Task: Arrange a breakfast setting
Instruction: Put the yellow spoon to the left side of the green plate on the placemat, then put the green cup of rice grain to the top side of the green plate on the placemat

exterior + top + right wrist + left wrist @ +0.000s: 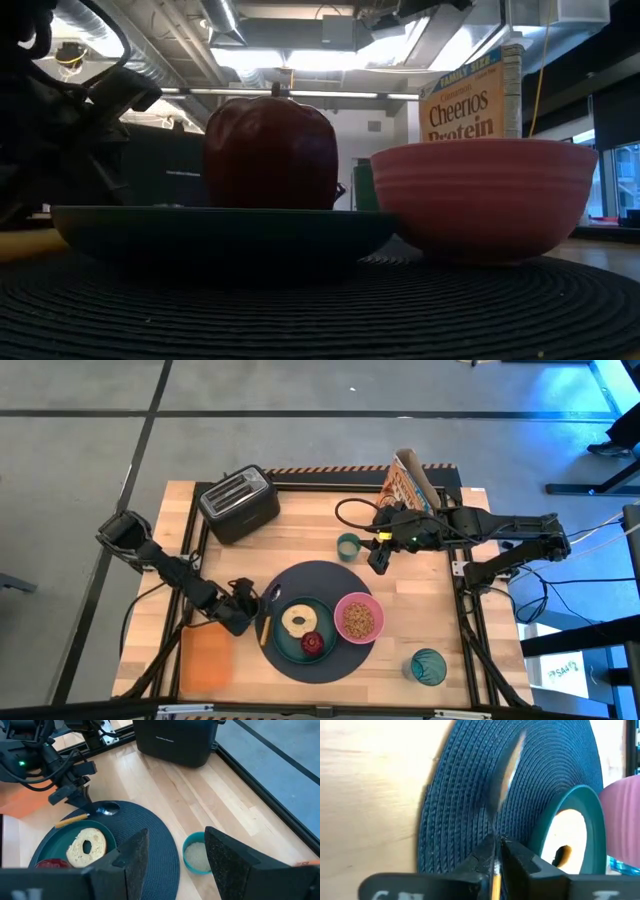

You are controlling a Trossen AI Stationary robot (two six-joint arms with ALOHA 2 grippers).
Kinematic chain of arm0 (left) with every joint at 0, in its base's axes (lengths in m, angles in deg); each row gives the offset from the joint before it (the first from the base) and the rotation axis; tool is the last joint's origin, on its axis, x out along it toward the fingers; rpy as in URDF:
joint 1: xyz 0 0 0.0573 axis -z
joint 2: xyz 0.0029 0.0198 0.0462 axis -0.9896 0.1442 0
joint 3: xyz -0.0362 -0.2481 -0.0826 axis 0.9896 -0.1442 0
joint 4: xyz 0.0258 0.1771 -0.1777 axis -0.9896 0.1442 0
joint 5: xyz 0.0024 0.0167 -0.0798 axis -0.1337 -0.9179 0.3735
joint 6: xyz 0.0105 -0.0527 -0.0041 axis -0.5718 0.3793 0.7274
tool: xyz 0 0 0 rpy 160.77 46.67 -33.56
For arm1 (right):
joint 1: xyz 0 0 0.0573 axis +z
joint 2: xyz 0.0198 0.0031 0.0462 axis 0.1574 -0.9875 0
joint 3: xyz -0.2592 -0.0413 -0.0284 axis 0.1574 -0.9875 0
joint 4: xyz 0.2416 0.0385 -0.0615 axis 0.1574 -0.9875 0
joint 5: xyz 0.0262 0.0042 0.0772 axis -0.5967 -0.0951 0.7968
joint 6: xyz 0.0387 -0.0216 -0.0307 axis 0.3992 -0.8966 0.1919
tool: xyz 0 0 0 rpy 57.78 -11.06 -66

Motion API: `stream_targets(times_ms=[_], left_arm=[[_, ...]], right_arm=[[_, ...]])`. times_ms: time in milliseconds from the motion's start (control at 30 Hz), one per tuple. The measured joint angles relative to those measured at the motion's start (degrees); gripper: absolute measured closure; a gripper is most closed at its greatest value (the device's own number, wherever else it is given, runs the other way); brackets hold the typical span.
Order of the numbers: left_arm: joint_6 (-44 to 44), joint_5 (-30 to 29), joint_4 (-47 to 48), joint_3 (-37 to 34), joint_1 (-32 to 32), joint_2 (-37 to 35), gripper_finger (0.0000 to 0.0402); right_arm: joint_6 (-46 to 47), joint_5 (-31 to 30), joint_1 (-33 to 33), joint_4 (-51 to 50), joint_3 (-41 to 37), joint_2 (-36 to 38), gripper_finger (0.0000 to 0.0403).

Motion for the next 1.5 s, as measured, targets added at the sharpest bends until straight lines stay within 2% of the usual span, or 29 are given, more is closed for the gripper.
stream_targets(times_ms=[267, 467, 633, 800, 933, 1067, 1167, 1267, 1400, 1500], left_arm=[[1.1, 1.5, -0.1, 0.0, 0.0, 0.0, 0.0335], [-0.5, 5.5, 0.0, 0.0, 0.0, -1.8, 0.0305], [-9.0, 5.6, -0.3, -0.1, -0.4, -9.5, 0.0295], [-26.5, 6.7, -5.8, 0.0, -3.6, -20.7, 0.0293], [-43.0, 8.0, -6.0, 3.2, -10.0, -26.1, 0.0293], [-65.0, 15.6, -5.0, 11.0, -22.5, -25.6, 0.0293], [-76.4, 23.9, -0.1, 18.7, -33.8, -21.5, 0.0293], [-84.5, 31.1, 3.4, 25.8, -42.3, -15.5, 0.0290], [-94.6, 38.3, 3.7, 32.8, -49.2, -7.2, 0.0264], [-99.5, 42.8, 3.9, 37.0, -52.0, 0.0, 0.0238]], right_arm=[[0.0, 0.0, 0.0, 0.1, 0.0, 0.0, 0.0221], [2.8, 0.6, 0.0, -0.2, 0.0, 0.0, 0.0221], [6.3, 3.1, 0.0, -3.3, 0.0, 0.0, 0.0221], [9.2, 2.0, 0.0, -6.6, 0.0, 0.0, 0.0221], [11.0, 2.2, 0.0, -6.8, 0.0, 0.0, 0.0221], [11.2, 1.1, 0.0, -7.7, 0.0, 0.0, 0.0221], [12.5, 0.2, 0.0, -9.3, 0.0, 0.0, 0.0221], [14.7, -0.9, 0.0, -13.4, 0.4, 0.0, 0.0221], [19.1, -2.1, 0.0, -18.7, 0.7, 0.0, 0.0221], [22.9, -2.2, 0.0, -21.6, 0.7, 0.0, 0.0221]])
